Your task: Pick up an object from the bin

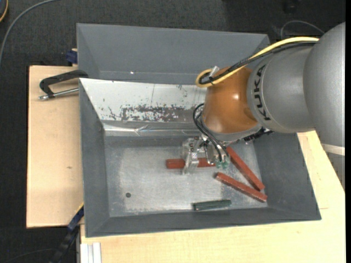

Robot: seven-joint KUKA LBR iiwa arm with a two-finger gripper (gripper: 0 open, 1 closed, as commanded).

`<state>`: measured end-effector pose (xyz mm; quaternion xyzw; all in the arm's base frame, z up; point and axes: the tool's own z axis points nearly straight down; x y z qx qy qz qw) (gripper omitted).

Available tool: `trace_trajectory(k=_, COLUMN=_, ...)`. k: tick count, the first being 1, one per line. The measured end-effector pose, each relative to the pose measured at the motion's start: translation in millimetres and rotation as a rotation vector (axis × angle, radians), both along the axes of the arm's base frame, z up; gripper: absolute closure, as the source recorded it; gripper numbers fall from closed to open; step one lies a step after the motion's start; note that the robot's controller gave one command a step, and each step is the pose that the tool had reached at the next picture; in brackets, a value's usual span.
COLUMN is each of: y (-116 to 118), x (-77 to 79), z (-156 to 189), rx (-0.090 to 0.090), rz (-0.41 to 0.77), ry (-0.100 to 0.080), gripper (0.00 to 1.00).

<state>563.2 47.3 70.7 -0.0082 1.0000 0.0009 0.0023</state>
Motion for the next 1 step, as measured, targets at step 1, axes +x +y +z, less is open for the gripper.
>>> trace_trajectory(k=1, y=27.3, x=-34.6, z=139.6, rx=-0.002, rz=0.358, ry=-0.007, gripper=1.00)
